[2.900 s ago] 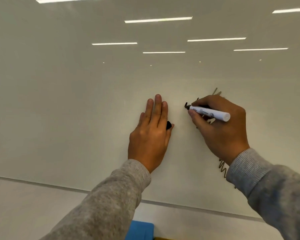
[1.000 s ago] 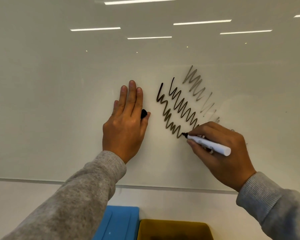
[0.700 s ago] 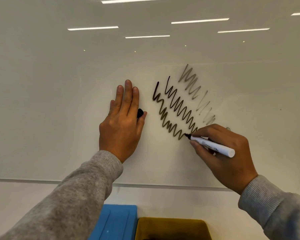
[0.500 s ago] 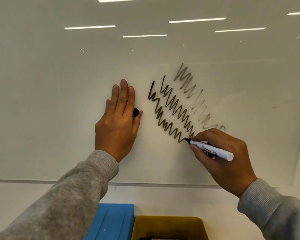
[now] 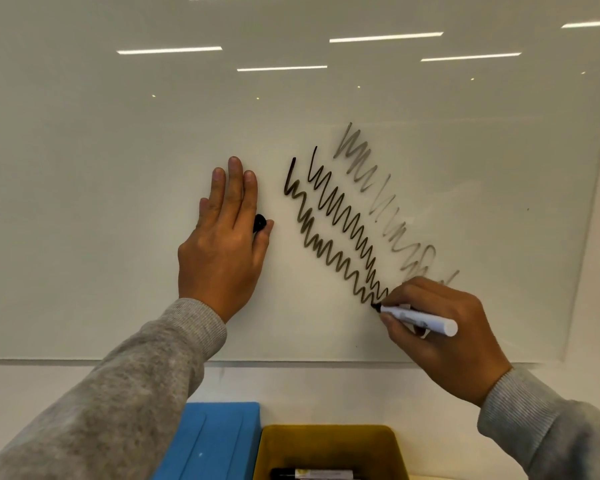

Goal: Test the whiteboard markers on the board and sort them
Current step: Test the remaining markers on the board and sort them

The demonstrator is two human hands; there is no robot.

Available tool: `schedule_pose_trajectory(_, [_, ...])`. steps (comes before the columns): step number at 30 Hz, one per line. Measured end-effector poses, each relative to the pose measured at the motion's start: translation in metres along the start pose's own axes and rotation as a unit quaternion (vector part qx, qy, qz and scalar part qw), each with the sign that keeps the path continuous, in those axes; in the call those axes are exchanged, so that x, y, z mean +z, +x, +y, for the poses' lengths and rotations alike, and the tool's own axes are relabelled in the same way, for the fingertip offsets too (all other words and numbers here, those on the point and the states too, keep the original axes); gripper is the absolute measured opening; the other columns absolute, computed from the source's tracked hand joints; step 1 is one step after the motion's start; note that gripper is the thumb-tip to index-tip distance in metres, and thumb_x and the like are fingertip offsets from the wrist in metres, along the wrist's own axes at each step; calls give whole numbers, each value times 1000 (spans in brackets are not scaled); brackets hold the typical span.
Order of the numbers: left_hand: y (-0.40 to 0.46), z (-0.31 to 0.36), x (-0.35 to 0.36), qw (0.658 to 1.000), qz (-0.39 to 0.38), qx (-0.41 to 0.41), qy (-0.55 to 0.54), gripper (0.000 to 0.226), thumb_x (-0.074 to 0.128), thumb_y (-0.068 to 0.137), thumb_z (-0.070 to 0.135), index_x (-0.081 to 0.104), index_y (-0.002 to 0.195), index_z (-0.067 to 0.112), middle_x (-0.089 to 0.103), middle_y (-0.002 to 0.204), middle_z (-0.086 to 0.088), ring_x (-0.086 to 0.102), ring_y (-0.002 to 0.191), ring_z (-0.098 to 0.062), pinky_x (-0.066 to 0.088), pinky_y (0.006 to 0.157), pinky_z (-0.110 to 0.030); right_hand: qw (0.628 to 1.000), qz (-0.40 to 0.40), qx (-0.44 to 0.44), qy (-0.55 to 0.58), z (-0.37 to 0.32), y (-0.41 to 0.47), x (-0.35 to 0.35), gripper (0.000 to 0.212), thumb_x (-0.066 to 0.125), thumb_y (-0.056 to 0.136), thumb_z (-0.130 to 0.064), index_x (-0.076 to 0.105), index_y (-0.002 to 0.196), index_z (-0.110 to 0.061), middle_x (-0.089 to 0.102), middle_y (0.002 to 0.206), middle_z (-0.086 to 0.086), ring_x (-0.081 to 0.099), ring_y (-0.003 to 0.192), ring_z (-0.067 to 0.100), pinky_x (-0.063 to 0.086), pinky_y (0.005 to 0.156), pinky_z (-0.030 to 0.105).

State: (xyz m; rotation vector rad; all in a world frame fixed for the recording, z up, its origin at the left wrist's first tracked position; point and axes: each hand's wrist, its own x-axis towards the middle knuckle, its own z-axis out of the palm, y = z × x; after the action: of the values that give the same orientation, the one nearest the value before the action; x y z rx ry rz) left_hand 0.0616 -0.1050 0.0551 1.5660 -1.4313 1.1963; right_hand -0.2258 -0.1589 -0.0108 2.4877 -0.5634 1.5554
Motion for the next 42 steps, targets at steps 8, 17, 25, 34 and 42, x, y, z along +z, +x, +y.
schedule_pose_trajectory(8, [-1, 0, 0, 1000, 0, 0, 0, 64, 36, 106, 37, 12, 159, 10, 3, 168, -7, 6, 154, -24, 39, 113, -47, 999, -42, 28, 5, 5, -10, -5, 10, 71, 89, -30, 74, 93, -21, 67, 86, -14, 64, 73, 4, 54, 65, 16])
schedule_pose_trajectory(17, [-3, 0, 0, 1000, 6, -3, 6, 63, 34, 107, 38, 13, 159, 10, 4, 168, -7, 7, 154, -24, 41, 113, -46, 1000, 19, -11, 12, -15, 13, -4, 11, 71, 88, -24, 76, 90, -14, 69, 83, -8, 63, 71, 4, 50, 65, 11])
schedule_pose_trajectory(25, [-4, -2, -2, 1000, 0, -2, 5, 63, 37, 107, 38, 15, 159, 10, 7, 168, -8, 10, 154, -24, 45, 109, -46, 996, 49, -13, 72, -47, 58, 12, 4, 75, 87, -14, 75, 91, -13, 69, 85, -7, 64, 77, 8, 52, 66, 20])
schedule_pose_trajectory(34, [-18, -4, -15, 984, 20, -23, -176, 52, 50, 104, 27, 37, 154, 20, 26, 163, 10, 27, 148, -5, 51, 95, -23, 939, 61, 193, 280, -64, 51, 13, 39, 83, 79, -11, 58, 106, -25, 72, 82, -3, 69, 77, 19, 60, 67, 30])
schedule_pose_trajectory(42, [-73, 14, -38, 952, -62, -118, -276, 29, 51, 102, 29, 61, 129, 33, 63, 98, 23, 61, 89, 2, 49, 76, -12, 889, 76, 295, 342, -72, 27, 12, 88, 88, 70, -2, 31, 127, -37, 69, 84, 12, 71, 72, 30, 62, 69, 32])
